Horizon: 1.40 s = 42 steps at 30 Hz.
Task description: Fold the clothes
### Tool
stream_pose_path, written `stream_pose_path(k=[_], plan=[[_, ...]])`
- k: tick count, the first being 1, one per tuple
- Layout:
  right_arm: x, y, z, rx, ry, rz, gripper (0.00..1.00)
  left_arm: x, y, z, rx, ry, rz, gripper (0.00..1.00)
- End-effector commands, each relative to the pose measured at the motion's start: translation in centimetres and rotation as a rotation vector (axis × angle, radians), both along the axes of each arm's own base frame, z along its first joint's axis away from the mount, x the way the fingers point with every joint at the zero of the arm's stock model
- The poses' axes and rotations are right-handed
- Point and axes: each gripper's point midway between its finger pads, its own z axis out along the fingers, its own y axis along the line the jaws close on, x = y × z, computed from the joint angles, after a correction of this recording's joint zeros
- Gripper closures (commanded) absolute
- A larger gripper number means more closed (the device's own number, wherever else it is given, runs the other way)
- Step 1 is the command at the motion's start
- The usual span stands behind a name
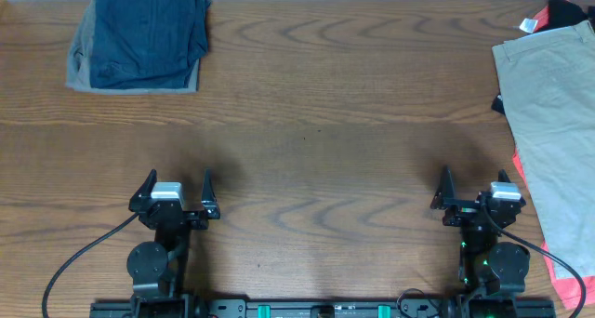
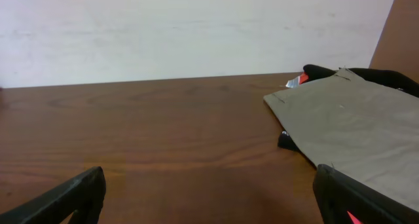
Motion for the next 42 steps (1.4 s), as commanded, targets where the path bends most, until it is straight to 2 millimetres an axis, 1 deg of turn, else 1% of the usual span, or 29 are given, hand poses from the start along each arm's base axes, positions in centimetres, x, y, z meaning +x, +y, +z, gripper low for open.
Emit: stream_pose_path(k=[1, 18, 20, 22, 24, 25, 27, 28, 30, 32, 34, 36, 40, 42], plan=[[0.0, -0.3, 0.0, -0.013, 0.0, -0.014, 0.01, -0.1, -0.1, -1.5, 0.002, 0.045, -0.01, 0.02], [0.0, -0.3, 0.0, -0.013, 0.0, -0.014, 0.01, -0.1, -0.1, -1.5, 0.002, 0.045, -0.01, 0.02], [0.0, -0.1, 0.3, 0.009, -0.014, -0.003, 0.01, -0.1, -0.1, -1.5, 0.002, 0.045, -0.01, 0.02], [0.1, 0.7, 0.8, 0.078, -0.04, 0.037, 0.01, -0.1, -0.1, -1.5, 0.002, 0.045, -0.01, 0.02], [0.0, 2.5, 1.2, 0.236, -0.052, 0.136, 0.01, -0.1, -0.1, -1.5, 0.002, 0.045, -0.01, 0.02], [-0.1, 4.1, 1.2, 0.354, -0.036, 0.222, 0.01, -0.1, -0.1, -1.5, 0.003, 0.045, -0.01, 0.02], [-1.1, 7.6, 0.8, 0.585, 0.053, 0.409, 0.0, -0.1, -0.1, -1.5, 0.003, 0.045, -0.01, 0.02], [-1.5, 8.4, 0.7, 0.659, 0.084, 0.451, 0.01, -0.1, -0.1, -1.5, 0.002, 0.045, -0.01, 0.02], [-1.5, 8.6, 0.7, 0.77, 0.108, 0.447, 0.01, -0.1, -0.1, -1.5, 0.003, 0.045, -0.01, 0.02], [-1.6, 8.6, 1.0, 0.819, 0.108, 0.451, 0.01, -0.1, -0.1, -1.5, 0.002, 0.045, -0.01, 0.02], [-1.8, 9.1, 2.3, 0.806, 0.068, 0.501, 0.01, -0.1, -0.1, -1.5, 0.002, 0.045, -0.01, 0.02], [-2.3, 9.6, 5.0, 0.764, -0.033, 0.578, 0.01, -0.1, -0.1, -1.5, 0.002, 0.045, -0.01, 0.02], [-4.2, 9.6, 11.5, 0.616, -0.306, 0.674, 0.01, -0.1, -0.1, -1.5, 0.002, 0.045, -0.01, 0.02], [-4.6, 9.2, 13.5, 0.566, -0.357, 0.656, 0.01, -0.1, -0.1, -1.5, 0.002, 0.045, -0.01, 0.02]])
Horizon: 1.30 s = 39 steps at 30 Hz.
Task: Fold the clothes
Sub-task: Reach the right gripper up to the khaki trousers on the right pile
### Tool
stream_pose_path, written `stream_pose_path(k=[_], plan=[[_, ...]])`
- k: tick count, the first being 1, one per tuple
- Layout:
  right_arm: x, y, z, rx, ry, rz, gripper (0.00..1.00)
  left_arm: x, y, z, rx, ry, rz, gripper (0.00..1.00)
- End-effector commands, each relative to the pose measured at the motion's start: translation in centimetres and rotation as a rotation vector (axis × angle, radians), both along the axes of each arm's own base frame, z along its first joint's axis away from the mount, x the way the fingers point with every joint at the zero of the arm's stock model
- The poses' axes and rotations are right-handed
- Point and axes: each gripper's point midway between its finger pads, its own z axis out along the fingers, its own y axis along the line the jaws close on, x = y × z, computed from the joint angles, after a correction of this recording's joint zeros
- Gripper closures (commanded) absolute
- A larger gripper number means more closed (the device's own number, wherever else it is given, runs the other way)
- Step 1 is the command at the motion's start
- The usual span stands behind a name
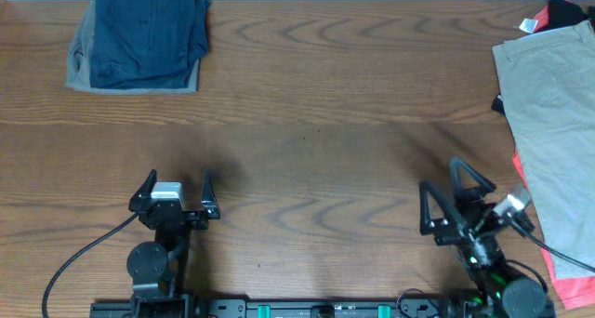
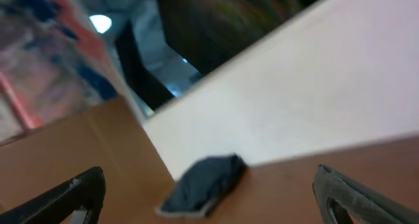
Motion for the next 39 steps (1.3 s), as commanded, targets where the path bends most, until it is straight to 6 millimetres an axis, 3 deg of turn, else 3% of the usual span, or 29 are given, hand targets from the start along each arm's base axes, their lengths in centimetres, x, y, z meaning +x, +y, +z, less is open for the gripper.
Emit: stream_pose_path(k=[1, 4, 8, 12, 15, 21, 26, 28, 34, 39], plan=[[-0.9, -0.1, 2.9, -0.06, -0.075, -0.031, 0.01, -0.1, -0.1, -1.5, 0.002, 0.045, -0.01, 0.02], [-0.6, -0.5, 4.7, -0.156, -0.066, -0.098, 0.01, -0.1, -0.1, -1.5, 0.003, 0.045, -0.01, 0.02], [1.5, -1.4, 6.9, -0.276, -0.008, -0.188, 0.01, -0.1, -0.1, -1.5, 0.002, 0.045, -0.01, 0.02], [5.6, -2.4, 8.3, -0.355, 0.103, -0.248, 0.01, -0.1, -0.1, -1.5, 0.002, 0.045, -0.01, 0.02], [10.1, -3.7, 7.7, -0.45, 0.242, -0.308, 0.01, -0.1, -0.1, -1.5, 0.002, 0.045, -0.01, 0.02], [19.1, -8.9, 3.7, -0.736, 0.604, -0.504, 0.01, -0.1, -0.1, -1.5, 0.002, 0.045, -0.01, 0.02], [24.3, -15.3, 0.5, -0.907, 0.895, -0.796, 0.01, -0.1, -0.1, -1.5, 0.002, 0.045, -0.01, 0.02], [26.1, -16.8, -1.0, -1.022, 0.959, -0.846, 0.01, -0.1, -0.1, -1.5, 0.002, 0.045, -0.01, 0.02], [28.6, -20.1, -6.5, -1.315, 1.114, -0.948, 0.01, -0.1, -0.1, -1.5, 0.002, 0.045, -0.01, 0.02], [29.6, -21.3, -12.6, -1.386, 1.214, -0.929, 0.05, -0.1, -0.1, -1.5, 0.002, 0.045, -0.01, 0.02]])
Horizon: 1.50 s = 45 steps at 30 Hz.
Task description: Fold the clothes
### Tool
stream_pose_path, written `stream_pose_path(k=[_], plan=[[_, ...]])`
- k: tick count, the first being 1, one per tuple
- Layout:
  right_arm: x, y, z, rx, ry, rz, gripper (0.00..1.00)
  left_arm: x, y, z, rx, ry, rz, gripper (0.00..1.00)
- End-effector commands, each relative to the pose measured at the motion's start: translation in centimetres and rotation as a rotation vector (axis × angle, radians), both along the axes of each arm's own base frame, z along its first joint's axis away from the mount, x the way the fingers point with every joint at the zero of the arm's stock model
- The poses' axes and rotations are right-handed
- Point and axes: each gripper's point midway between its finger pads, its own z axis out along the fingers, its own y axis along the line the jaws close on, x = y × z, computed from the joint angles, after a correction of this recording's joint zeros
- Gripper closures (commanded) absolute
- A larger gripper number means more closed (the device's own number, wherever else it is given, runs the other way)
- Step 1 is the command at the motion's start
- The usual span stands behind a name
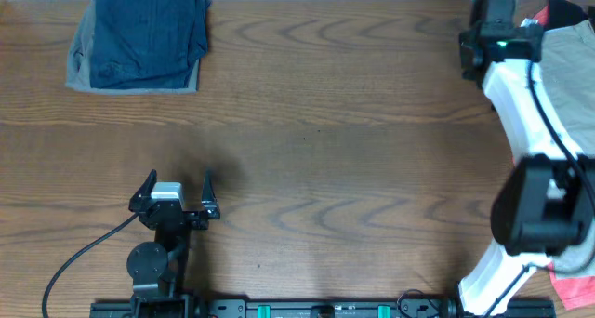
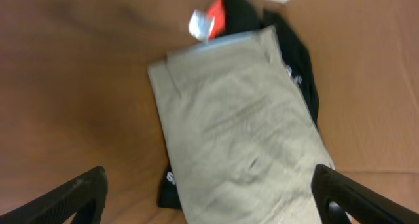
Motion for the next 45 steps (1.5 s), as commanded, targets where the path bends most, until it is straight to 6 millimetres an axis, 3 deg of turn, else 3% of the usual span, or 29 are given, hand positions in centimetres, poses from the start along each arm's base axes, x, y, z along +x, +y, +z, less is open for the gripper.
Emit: stream_pose_path(k=[1, 5, 12, 20, 34, 45], plan=[[-0.2, -2.5, -2.1, -0.1, 0.08, -0.06, 0.06, -0.1, -0.1, -1.5, 0.002, 0.045, -0.011, 0.02], [0.2, -3.6, -5.4, -0.104, 0.125, -0.072, 0.08, -0.1, -0.1, -1.5, 0.002, 0.045, -0.011, 0.02], [0.6, -5.6, -8.4, -0.067, 0.168, -0.043, 0.06, -0.1, -0.1, -1.5, 0.002, 0.045, -0.011, 0.02], [0.1, -7.2, -10.5, -0.011, 0.192, -0.047, 0.06, -0.1, -0.1, -1.5, 0.002, 0.045, -0.011, 0.02], [-0.2, -7.5, -12.5, 0.058, 0.218, -0.025, 0.06, -0.1, -0.1, -1.5, 0.002, 0.045, -0.01, 0.02], [-1.3, -10.1, -13.6, 0.049, 0.24, -0.079, 0.06, -0.1, -0.1, -1.5, 0.002, 0.045, -0.011, 0.02]])
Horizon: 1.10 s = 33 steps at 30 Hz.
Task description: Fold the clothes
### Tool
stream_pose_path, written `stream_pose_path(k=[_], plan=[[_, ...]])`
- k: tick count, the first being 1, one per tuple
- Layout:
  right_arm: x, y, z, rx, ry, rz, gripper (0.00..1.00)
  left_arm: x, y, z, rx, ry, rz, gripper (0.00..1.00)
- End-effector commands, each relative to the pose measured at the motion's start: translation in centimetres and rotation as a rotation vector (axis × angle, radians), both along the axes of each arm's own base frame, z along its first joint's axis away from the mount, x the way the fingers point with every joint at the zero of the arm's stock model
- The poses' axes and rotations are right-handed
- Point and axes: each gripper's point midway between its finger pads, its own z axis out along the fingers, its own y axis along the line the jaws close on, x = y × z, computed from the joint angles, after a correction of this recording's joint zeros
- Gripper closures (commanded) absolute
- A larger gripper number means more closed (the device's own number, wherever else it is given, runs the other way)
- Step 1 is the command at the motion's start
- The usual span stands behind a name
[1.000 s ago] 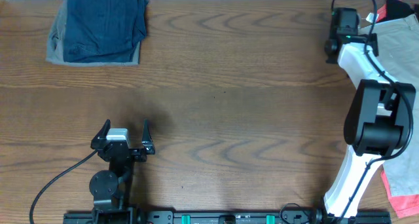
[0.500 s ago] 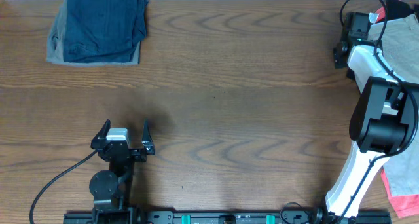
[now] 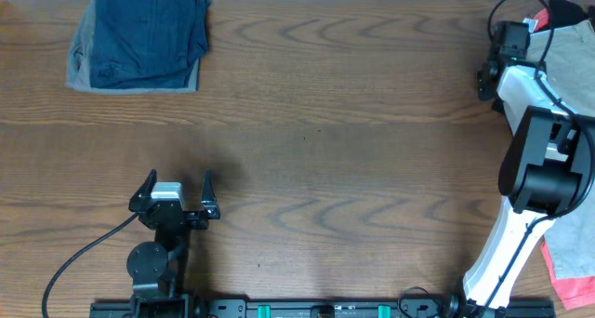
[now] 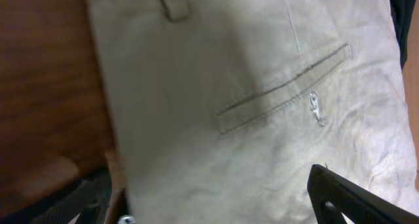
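Observation:
Khaki trousers (image 4: pixel 249 119) fill the right wrist view, their back pocket and belt loop showing, with the left edge lying on the wood. My right gripper (image 4: pixel 209 207) hangs open low over them, one finger over the cloth's left edge and the other over the cloth. From overhead the right gripper (image 3: pixel 497 67) is stretched to the far right corner and its arm hides most of the trousers (image 3: pixel 578 76). My left gripper (image 3: pixel 178 180) rests open near the front left, with nothing in it.
A folded dark blue garment (image 3: pixel 144 30) lies on a grey one at the back left. A black garment with a tag (image 3: pixel 558 9) sits at the back right corner. Red cloth (image 3: pixel 569 279) shows at the front right edge.
My right gripper has dropped from high above the trousers' waist to close over the back pocket area, still open. The left arm has not moved.
Both grippers first rested open at the front of the table. Then the right one was lifted and tilted, looking towards the back left. Later it hung open over the back right corner above the khaki trousers, and now it sits low over them.

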Motion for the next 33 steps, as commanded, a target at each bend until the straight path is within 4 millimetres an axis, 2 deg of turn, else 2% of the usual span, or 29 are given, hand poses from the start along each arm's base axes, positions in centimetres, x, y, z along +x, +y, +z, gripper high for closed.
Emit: stream_pose_path(k=[1, 6, 8, 9, 11, 13, 16, 18, 19, 21, 24, 27, 28, 29, 33], plan=[[-0.7, -1.5, -1.0, -0.006, 0.034, -0.017, 0.07, -0.1, -0.1, -1.5, 0.002, 0.045, -0.011, 0.02], [-0.7, -1.2, -1.5, 0.043, 0.035, 0.002, 0.1, -0.1, -0.1, -1.5, 0.002, 0.045, -0.01, 0.02], [-0.6, -1.0, -1.6, 0.053, 0.032, 0.008, 0.16, -0.1, -0.1, -1.5, 0.002, 0.045, -0.011, 0.02], [-0.5, -1.0, -1.6, 0.053, 0.03, 0.008, 0.21, -0.1, -0.1, -1.5, 0.003, 0.045, -0.01, 0.02], [-0.5, -0.9, -1.6, 0.054, 0.025, 0.004, 0.4, -0.1, -0.1, -1.5, 0.003, 0.045, -0.01, 0.02], [-0.5, -0.9, -1.6, 0.063, 0.005, -0.02, 0.47, -0.1, -0.1, -1.5, 0.002, 0.045, -0.011, 0.02], [-0.5, -1.0, -1.6, 0.083, -0.033, -0.068, 0.68, -0.1, -0.1, -1.5, 0.002, 0.045, -0.01, 0.02], [-0.4, -1.0, -1.5, 0.091, -0.053, -0.09, 0.75, -0.1, -0.1, -1.5, 0.002, 0.045, -0.01, 0.02], [-0.4, -1.0, -1.5, 0.094, -0.062, -0.099, 0.75, -0.1, -0.1, -1.5, 0.002, 0.045, -0.011, 0.02], [-0.2, -1.0, -1.4, 0.098, -0.081, -0.111, 0.67, -0.1, -0.1, -1.5, 0.002, 0.045, -0.01, 0.02], [0.1, -1.1, -1.1, 0.099, -0.095, -0.116, 0.66, -0.1, -0.1, -1.5, 0.002, 0.045, -0.01, 0.02], [0.3, -1.1, -0.8, 0.102, -0.114, -0.128, 0.79, -0.1, -0.1, -1.5, 0.002, 0.045, -0.01, 0.02], [0.4, -1.1, -0.7, 0.103, -0.119, -0.13, 0.87, -0.1, -0.1, -1.5, 0.002, 0.045, -0.01, 0.02], [0.5, -1.1, -0.7, 0.103, -0.121, -0.131, 0.89, -0.1, -0.1, -1.5, 0.002, 0.045, -0.011, 0.02], [0.6, -1.1, -0.5, 0.104, -0.128, -0.132, 0.87, -0.1, -0.1, -1.5, 0.003, 0.045, -0.01, 0.02]])
